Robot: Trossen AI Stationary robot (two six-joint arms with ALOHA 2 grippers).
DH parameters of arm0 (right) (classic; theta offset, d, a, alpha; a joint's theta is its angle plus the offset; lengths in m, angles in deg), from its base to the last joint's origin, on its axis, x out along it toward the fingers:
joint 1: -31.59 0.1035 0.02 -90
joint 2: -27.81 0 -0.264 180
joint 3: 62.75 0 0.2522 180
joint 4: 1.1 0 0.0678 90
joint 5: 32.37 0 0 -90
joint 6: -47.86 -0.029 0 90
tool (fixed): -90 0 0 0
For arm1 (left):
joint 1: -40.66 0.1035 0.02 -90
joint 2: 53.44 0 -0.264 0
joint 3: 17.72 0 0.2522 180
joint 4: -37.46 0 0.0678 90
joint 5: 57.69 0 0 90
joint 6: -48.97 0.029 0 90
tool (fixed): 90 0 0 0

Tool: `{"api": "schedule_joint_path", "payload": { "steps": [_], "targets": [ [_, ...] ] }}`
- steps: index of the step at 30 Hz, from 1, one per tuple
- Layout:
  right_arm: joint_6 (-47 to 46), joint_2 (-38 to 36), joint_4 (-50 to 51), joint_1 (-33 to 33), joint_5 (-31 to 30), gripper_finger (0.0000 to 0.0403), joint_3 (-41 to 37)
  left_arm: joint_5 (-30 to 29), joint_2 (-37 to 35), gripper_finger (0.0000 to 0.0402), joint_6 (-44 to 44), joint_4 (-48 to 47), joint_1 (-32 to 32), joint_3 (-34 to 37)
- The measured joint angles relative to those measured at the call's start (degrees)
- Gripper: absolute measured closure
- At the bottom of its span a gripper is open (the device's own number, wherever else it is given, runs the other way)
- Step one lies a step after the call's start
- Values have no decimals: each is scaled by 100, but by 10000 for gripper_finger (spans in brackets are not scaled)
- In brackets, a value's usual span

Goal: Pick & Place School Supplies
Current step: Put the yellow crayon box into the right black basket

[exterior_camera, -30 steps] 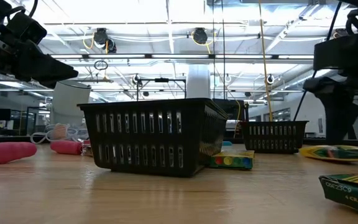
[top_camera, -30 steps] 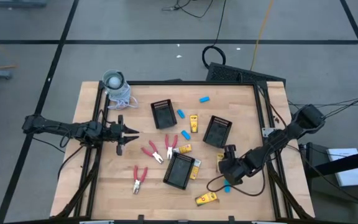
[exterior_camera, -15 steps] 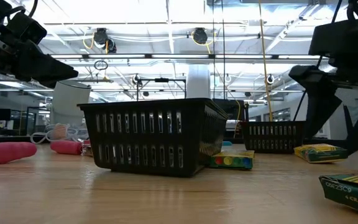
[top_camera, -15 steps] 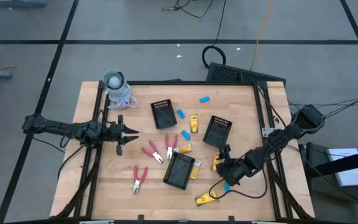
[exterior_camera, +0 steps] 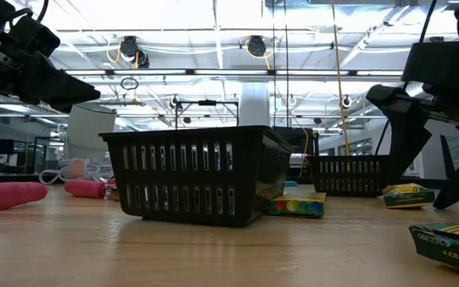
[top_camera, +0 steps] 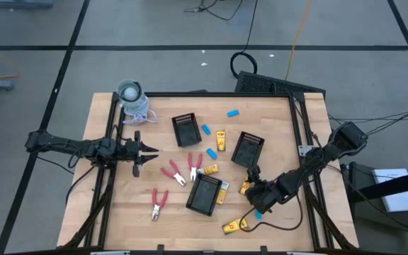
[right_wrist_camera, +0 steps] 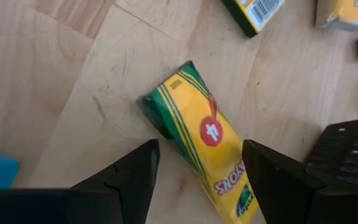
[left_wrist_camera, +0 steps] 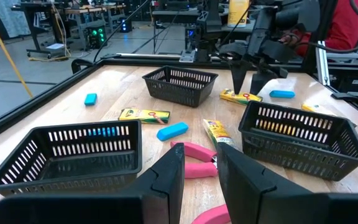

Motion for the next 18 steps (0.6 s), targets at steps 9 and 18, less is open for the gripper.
{"api": "schedule_joint_path", "payload": {
  "steps": [9, 18],
  "targets": [
    [-8, 197, -285, 18, -9, 195, 0, -29, -1, 304, 24, 26, -1, 1],
    [-8, 204, -279, 30, 72, 293, -9, -35, 0, 304, 33, 30, 1, 2]
  ]
}}
